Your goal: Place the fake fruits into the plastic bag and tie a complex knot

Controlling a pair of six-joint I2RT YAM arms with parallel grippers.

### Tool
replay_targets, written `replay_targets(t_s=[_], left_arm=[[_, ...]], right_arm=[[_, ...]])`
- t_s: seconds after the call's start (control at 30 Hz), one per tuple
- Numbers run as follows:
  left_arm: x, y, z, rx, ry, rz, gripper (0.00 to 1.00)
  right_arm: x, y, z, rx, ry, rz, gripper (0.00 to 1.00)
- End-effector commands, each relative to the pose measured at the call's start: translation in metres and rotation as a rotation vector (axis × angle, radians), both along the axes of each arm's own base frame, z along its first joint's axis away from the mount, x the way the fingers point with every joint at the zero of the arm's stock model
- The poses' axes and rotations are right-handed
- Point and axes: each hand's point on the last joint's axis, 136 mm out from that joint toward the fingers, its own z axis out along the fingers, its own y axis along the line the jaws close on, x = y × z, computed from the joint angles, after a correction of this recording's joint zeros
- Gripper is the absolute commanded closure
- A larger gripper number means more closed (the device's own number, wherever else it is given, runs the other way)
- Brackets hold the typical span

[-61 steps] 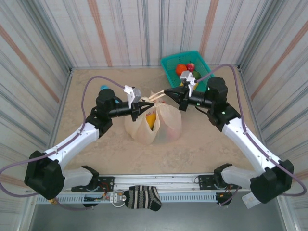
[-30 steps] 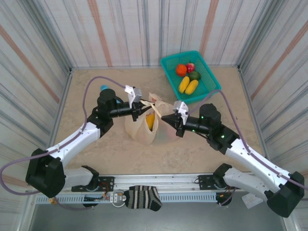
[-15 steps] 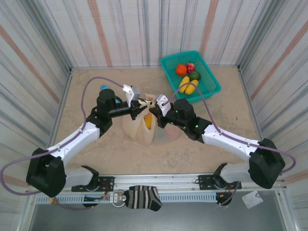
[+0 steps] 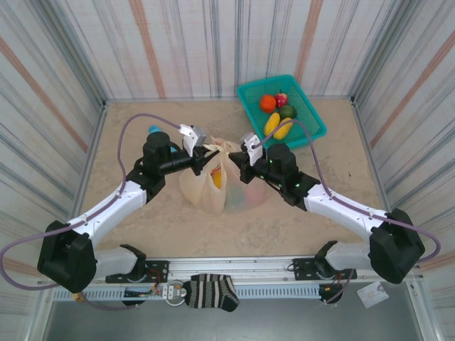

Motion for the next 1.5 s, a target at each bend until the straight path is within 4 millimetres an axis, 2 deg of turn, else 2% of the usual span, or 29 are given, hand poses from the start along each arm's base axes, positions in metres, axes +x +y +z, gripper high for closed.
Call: replay_targets(t_s=[0.0, 0.37, 0.73, 0.93, 1.07, 1.23, 1.37, 1.43, 1.47], left_arm=[[-0.008, -0.001, 0.016, -0.009, -0.056, -0.027, 0.96], [-0.02, -0.002, 0.026, -0.032, -0.1, -0.087, 0.76], [-0.018, -0.004, 0.03, -0.063, -0.079, -0.103, 0.58], [-0.01, -0.003, 0.029, -0.074, -0.054, -0.08, 0.56], [-0.008, -0.005, 0.029, -0.08, -0.034, -0.083, 0.59], [-0.007, -0.006, 0.028, -0.078, -0.023, -0.095, 0.82], [-0.007, -0.002, 0.03, -0.078, -0.041, -0.089, 0.99], [-0.008, -0.001, 0.031, -0.078, -0.054, -0.086, 1.0], [-0.009, 0.0, 0.031, -0.076, -0.06, -0.085, 1.0]], right_arm=[[-0.005, 0.0, 0.009, 0.054, 0.018, 0.018, 1.0], [-0.004, 0.0, 0.016, 0.071, 0.032, 0.026, 1.0], [-0.011, 0.004, 0.012, 0.043, 0.022, 0.048, 1.0], [-0.025, 0.014, 0.016, 0.019, -0.015, 0.077, 1.0], [-0.032, 0.022, 0.014, -0.004, -0.029, 0.093, 1.0], [-0.031, 0.028, 0.008, -0.022, -0.028, 0.092, 1.0], [-0.024, 0.026, 0.006, -0.048, -0.044, 0.062, 1.0], [-0.023, 0.023, 0.007, -0.063, -0.051, 0.053, 1.0], [-0.024, 0.022, 0.01, -0.067, -0.056, 0.057, 0.94]])
